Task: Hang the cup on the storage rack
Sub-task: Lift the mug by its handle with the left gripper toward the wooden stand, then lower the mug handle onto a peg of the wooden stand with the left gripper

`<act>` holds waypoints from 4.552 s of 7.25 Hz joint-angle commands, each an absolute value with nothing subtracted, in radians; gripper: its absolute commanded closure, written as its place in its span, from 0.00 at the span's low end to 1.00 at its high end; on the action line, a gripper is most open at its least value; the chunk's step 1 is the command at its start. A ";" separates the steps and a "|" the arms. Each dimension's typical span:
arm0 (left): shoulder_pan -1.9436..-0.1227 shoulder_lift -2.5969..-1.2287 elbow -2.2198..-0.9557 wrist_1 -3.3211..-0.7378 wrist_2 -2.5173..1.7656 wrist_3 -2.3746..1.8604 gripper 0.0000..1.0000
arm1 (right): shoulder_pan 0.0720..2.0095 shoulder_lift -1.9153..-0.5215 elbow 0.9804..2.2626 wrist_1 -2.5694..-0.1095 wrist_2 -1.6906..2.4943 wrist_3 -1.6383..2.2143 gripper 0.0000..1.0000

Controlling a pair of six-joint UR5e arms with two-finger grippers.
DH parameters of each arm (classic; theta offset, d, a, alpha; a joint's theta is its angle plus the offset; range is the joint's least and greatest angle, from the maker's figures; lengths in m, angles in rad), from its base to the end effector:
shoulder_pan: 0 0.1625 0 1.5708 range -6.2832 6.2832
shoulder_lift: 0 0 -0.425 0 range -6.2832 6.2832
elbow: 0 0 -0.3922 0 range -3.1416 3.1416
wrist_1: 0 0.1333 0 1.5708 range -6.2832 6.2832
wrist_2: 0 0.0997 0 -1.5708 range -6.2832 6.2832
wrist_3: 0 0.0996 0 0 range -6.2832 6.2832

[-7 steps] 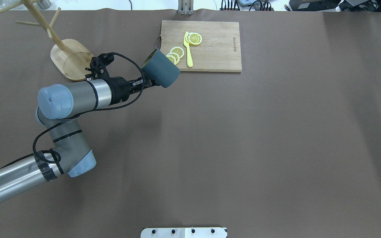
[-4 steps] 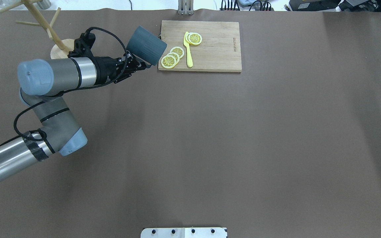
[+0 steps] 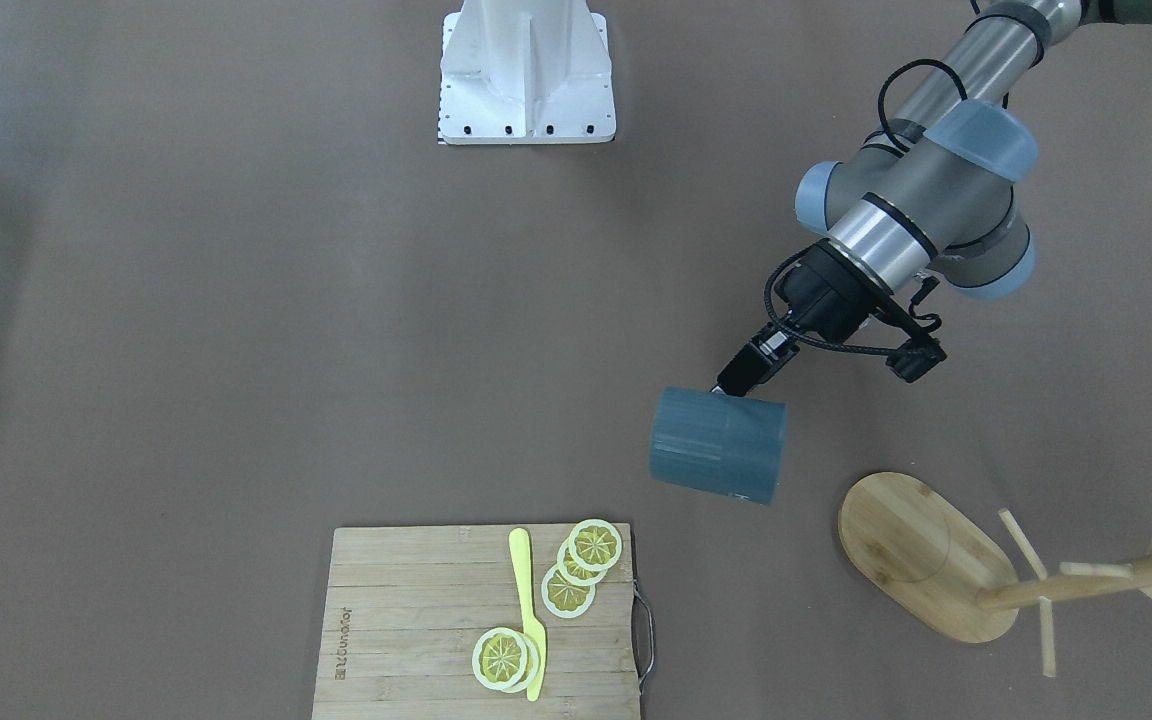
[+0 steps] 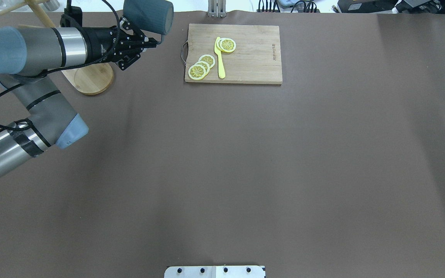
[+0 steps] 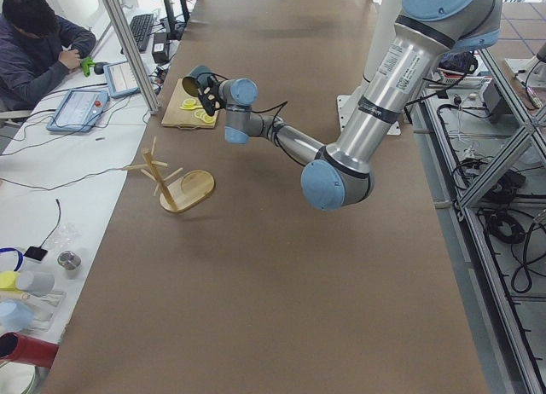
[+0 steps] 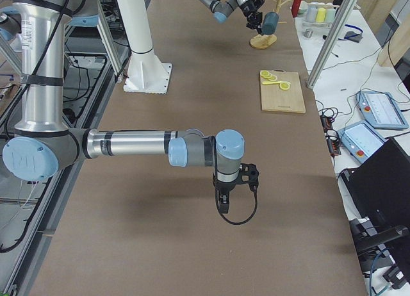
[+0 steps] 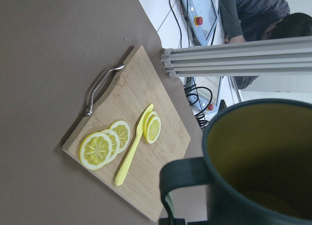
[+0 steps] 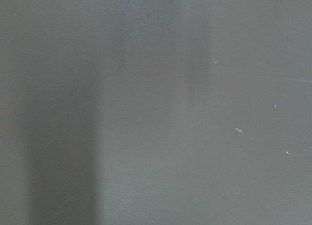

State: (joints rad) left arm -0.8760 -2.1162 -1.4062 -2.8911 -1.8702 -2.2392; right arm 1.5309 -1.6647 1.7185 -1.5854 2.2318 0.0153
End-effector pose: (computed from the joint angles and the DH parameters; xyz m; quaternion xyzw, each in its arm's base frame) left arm 0.3466 -0.5781 0.2688 -0.0208 0.7494 -0.3747 0.5454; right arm 0.0540 -0.4570 0.6392 0.0096 -0.3248 -0.0180 0.9455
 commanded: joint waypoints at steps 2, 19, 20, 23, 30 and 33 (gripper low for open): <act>-0.954 -2.120 -1.279 -3.091 -1.864 -2.559 1.00 | 1.531 -1.666 1.718 -1.585 2.233 0.015 0.00; -1.029 -2.109 -0.793 -3.695 -1.769 -2.899 1.00 | 1.531 -1.663 1.724 -1.585 2.237 0.014 0.00; -1.008 -2.109 -0.793 -3.695 -1.737 -2.899 1.00 | 1.531 -1.663 1.724 -1.585 2.237 0.014 0.00; -0.968 -2.108 -0.795 -3.695 -1.686 -2.899 1.00 | 1.531 -1.661 1.724 -1.583 2.237 0.014 0.00; -0.963 -2.076 -0.857 -3.738 -1.695 -2.807 0.01 | 1.529 -1.661 1.723 -1.585 2.237 0.014 0.00; -0.962 -1.982 -1.099 -3.731 -1.733 -2.716 0.01 | 1.529 -1.661 1.723 -1.585 2.237 0.014 0.00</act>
State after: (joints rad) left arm -0.9629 -2.0191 -1.0050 -3.7342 -1.7056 -2.7720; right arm 1.5294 -1.6613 1.7223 -1.5845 2.2365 0.0138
